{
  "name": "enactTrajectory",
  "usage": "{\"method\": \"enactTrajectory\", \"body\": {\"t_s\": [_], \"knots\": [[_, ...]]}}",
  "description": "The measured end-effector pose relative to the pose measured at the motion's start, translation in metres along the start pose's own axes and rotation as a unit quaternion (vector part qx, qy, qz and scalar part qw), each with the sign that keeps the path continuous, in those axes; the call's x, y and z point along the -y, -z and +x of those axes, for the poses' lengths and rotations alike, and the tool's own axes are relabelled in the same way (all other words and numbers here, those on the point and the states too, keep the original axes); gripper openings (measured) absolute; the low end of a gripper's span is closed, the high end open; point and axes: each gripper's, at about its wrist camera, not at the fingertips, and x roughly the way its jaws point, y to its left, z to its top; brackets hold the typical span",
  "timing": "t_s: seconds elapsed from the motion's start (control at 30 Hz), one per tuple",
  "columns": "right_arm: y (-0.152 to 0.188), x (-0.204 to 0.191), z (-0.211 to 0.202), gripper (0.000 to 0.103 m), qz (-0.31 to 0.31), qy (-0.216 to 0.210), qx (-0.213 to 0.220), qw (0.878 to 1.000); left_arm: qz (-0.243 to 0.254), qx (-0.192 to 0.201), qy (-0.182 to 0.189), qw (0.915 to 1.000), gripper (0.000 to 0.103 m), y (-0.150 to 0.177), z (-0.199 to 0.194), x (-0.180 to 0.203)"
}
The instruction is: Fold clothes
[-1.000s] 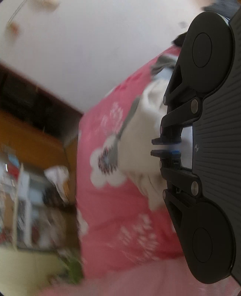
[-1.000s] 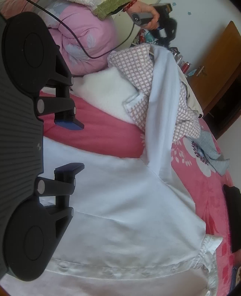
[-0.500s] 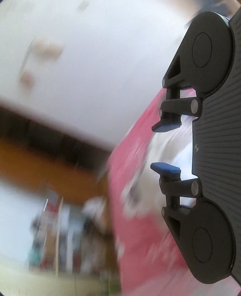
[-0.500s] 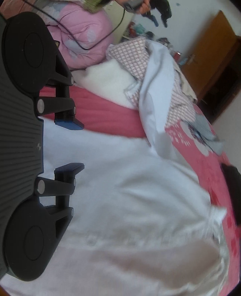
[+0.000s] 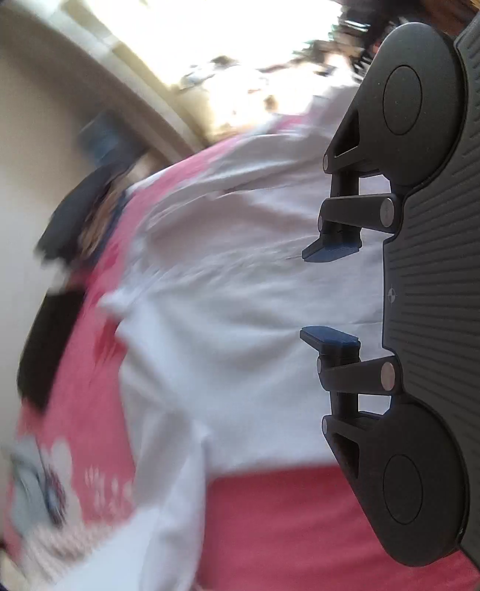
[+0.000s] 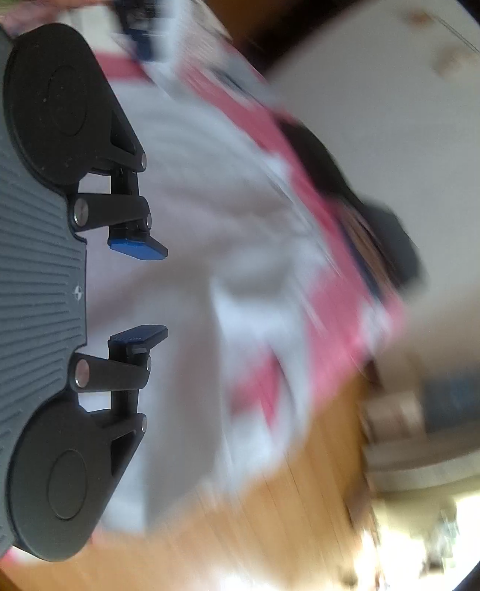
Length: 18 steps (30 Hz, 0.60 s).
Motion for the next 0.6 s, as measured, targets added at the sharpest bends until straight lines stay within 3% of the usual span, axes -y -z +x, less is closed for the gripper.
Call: {"method": "enactTrajectory", "body": {"t_s": [0.13,0.2,0.27,0.37,0.4,0.6], "knots": [[0.008,0.071,-0.026,0.042,0.087,0.07,0.017,0.994,0.134,-0.014,-0.004,0.9909,0.038,0.041,0.008,0.03],[0.019,0.098,-0.027,0.042,0.136,0.067,-0.004,0.988,0.171,-0.033,0.006,0.9848,0.038,0.053,0.01,0.036],[0.028,0.108,-0.027,0.042,0.146,0.06,-0.015,0.987,0.203,-0.045,0.011,0.9781,0.038,0.062,0.009,0.043],[0.031,0.12,-0.019,0.042,0.151,0.057,-0.021,0.987,0.234,-0.054,0.011,0.9706,0.038,0.079,0.012,0.051],[0.028,0.126,-0.014,0.048,0.158,0.051,-0.025,0.986,0.239,-0.058,0.012,0.9692,0.038,0.083,0.012,0.053],[0.031,0.175,0.021,0.058,0.278,0.007,-0.05,0.959,0.265,-0.073,0.01,0.9615,0.038,0.099,0.015,0.058]]}}
